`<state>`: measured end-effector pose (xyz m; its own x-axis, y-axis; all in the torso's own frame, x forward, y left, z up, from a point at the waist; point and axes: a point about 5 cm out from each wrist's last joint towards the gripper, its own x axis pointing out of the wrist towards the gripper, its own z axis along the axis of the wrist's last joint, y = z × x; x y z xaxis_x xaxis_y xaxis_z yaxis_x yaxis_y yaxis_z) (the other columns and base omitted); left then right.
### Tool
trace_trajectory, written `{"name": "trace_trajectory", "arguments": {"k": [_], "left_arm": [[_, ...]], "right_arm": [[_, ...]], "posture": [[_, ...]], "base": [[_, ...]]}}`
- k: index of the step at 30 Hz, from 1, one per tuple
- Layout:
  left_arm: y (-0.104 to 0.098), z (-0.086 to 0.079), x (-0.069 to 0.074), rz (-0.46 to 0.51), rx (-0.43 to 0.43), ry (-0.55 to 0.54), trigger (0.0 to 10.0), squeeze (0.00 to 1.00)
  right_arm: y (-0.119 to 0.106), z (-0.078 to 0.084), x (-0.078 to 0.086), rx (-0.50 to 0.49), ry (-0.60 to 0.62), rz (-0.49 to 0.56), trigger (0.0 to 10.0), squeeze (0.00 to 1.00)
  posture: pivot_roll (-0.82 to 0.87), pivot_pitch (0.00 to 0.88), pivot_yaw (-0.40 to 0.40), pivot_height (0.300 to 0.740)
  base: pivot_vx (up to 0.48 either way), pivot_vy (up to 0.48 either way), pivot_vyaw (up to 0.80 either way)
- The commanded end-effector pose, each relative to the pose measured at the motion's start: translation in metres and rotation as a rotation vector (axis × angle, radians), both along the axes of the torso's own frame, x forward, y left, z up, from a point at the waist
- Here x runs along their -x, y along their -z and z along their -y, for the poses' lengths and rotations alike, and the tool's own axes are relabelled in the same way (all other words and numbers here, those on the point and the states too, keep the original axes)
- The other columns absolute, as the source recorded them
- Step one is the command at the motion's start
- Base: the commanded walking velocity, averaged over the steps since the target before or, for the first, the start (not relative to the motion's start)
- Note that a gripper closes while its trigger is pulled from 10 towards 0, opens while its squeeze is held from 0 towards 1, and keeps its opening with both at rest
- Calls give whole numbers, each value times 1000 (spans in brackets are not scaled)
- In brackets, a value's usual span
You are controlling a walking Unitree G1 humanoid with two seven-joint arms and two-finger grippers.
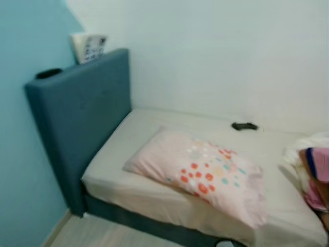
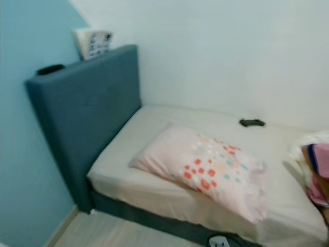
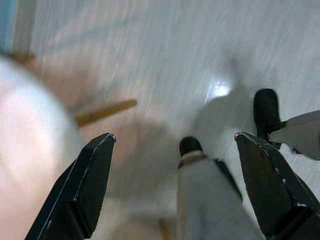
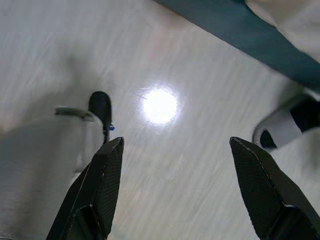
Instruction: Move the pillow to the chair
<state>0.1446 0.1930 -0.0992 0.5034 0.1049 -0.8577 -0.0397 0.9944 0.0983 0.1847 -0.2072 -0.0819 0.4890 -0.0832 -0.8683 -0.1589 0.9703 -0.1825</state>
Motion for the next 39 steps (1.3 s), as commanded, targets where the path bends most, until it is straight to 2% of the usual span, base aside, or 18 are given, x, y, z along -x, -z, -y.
{"name": "trace_trajectory", "arguments": {"k": [1, 18, 23, 39], "left_arm": [[1, 0, 2, -10, -4, 14, 10000, 0], [1, 0, 1, -10, 2, 2, 10000, 0], [0, 1, -1, -4, 5, 18, 10000, 0], [-1, 1, -2, -4, 0, 37, 10000, 0]], "right_arm": [[0, 2, 1, 2, 17, 1, 10000, 0], [-1, 2, -1, 1, 21, 12, 10000, 0], [-3, 2, -4, -8, 35, 36, 10000, 0], [-3, 3, -4, -11, 47, 42, 10000, 0]], "posture": [[-67, 4, -36, 740], [-70, 0, -37, 740], [-71, 0, -36, 740], [-78, 0, -32, 740]], "base": [[0, 0, -781], [0, 0, -785], [175, 0, 0], [409, 0, 0]]}}
